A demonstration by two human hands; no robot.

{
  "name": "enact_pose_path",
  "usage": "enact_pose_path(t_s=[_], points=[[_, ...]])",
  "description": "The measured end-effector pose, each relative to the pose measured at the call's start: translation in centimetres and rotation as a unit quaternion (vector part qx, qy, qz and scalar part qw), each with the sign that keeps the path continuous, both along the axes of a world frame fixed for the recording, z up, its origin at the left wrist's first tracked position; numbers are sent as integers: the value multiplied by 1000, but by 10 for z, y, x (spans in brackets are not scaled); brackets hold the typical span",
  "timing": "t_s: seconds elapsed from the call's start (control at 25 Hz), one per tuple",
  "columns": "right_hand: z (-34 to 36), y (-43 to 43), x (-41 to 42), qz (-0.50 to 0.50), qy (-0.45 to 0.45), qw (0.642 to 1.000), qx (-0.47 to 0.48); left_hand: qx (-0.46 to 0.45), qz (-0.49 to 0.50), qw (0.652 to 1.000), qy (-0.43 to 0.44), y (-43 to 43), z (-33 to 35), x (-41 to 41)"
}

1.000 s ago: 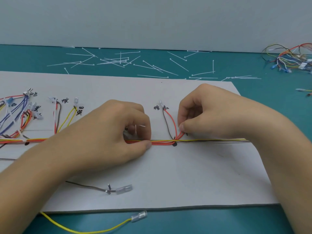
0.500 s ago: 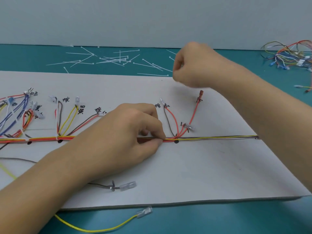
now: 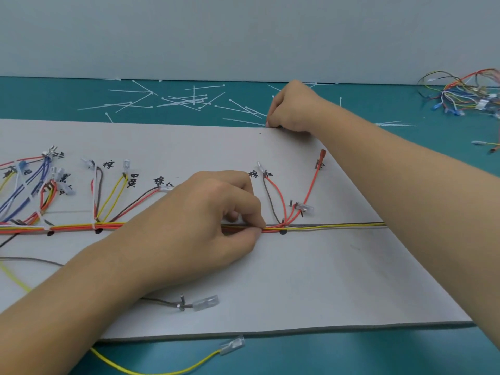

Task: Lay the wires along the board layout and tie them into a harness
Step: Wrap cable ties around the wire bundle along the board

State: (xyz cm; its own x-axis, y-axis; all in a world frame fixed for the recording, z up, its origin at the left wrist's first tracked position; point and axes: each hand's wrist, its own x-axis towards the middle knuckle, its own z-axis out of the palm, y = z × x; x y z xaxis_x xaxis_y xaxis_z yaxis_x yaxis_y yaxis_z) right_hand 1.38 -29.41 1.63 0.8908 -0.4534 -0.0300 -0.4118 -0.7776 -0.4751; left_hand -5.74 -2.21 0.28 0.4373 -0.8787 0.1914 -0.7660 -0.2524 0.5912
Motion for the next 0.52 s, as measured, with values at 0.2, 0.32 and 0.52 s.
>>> enact_pose_path(t_s=[0.2, 0.32, 0.52], points=[[15, 7, -11, 16, -21, 997, -73, -11, -6, 1000, -5, 1, 0, 0], [36, 15, -48, 32, -93, 994, -51, -30, 15, 999, -15, 0, 2, -3], [38, 39, -133, 119, -127, 984, 40, -234, 144, 952, -137, 5, 16, -6]])
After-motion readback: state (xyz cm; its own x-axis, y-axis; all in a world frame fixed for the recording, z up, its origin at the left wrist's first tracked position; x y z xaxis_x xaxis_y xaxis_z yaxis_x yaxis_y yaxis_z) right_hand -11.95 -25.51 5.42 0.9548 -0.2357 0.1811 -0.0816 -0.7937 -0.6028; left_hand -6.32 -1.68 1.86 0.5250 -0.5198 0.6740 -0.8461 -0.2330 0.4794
